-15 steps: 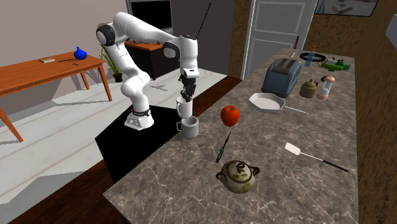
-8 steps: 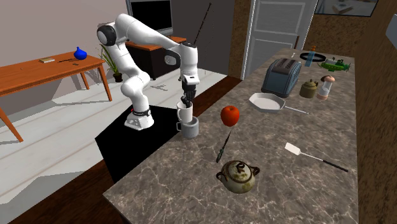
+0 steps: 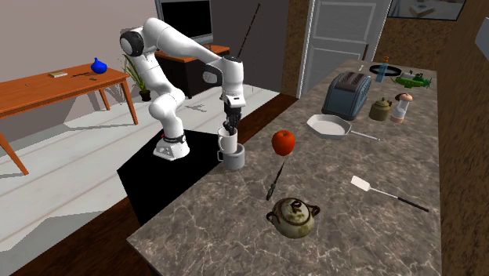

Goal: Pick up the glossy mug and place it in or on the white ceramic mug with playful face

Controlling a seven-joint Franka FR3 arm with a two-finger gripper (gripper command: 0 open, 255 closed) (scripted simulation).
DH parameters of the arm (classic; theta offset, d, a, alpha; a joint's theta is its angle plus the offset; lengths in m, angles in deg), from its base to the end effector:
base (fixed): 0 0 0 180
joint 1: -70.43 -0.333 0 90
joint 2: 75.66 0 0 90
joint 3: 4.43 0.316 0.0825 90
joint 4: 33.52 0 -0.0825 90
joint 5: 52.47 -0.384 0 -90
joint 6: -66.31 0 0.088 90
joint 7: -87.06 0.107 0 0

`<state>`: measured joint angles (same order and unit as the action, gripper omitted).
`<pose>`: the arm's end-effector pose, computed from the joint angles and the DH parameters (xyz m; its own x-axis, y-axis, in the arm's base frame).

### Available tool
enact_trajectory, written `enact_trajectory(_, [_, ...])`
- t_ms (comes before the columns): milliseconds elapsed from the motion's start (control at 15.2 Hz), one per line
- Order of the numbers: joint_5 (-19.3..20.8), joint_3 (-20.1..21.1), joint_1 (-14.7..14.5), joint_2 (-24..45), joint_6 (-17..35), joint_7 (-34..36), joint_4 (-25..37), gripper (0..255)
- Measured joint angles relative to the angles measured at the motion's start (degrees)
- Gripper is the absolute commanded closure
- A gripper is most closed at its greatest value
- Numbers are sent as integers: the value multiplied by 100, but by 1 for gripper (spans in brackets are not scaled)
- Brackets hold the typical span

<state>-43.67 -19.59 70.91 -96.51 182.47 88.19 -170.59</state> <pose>0.4159 -0.1294 0.4492 0.9786 -0.2058 -0.0101 -0.2051 -0.9777 0.0441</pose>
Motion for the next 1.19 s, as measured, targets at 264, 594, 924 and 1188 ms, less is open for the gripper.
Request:
enact_trajectory(264, [0, -2, 1, 4, 2, -2, -5, 0])
enact_trajectory(594, [-11, 30, -9, -67, -233, 6, 165, 0])
enact_trajectory(924, [-34, 84, -24, -176, -736, 3, 555, 0])
enact_trajectory(1188, [-37, 84, -25, -171, -757, 1, 579, 0])
